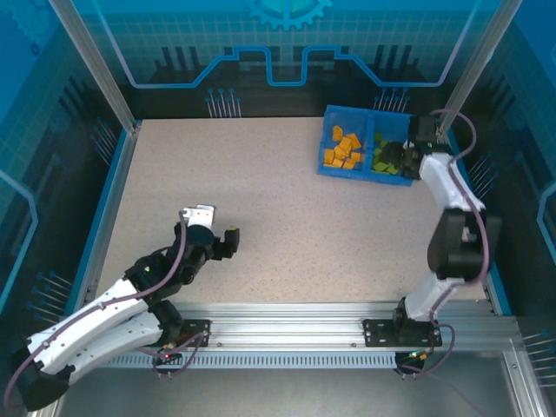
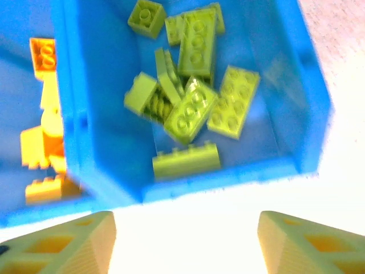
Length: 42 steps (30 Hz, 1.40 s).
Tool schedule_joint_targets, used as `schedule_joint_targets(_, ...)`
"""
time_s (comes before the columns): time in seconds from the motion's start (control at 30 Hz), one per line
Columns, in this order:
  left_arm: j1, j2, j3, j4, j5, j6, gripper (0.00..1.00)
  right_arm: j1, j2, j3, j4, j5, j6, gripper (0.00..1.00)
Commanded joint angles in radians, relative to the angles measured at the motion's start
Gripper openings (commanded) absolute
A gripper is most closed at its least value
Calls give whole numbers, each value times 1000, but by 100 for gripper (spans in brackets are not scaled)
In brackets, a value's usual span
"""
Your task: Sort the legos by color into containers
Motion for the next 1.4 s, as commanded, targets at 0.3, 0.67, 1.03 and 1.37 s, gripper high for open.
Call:
schedule_joint_targets(0.3,370,49,-385,723,80,350,99,300,-632,-940,787,379,-399,100)
schedule_joint_targets(0.67,674,503,-366,1242,564,368,99,136,-153,-973,1392,55,-433,100)
schedule_joint_targets(1.03,741,828,-162,1215,559,273,99,164,-156,-937,1306,102,-444,100)
schedule_joint_targets(1.37,741,828,-155,1206,573,278,99,163,-154,-934,1306,88,-449,100)
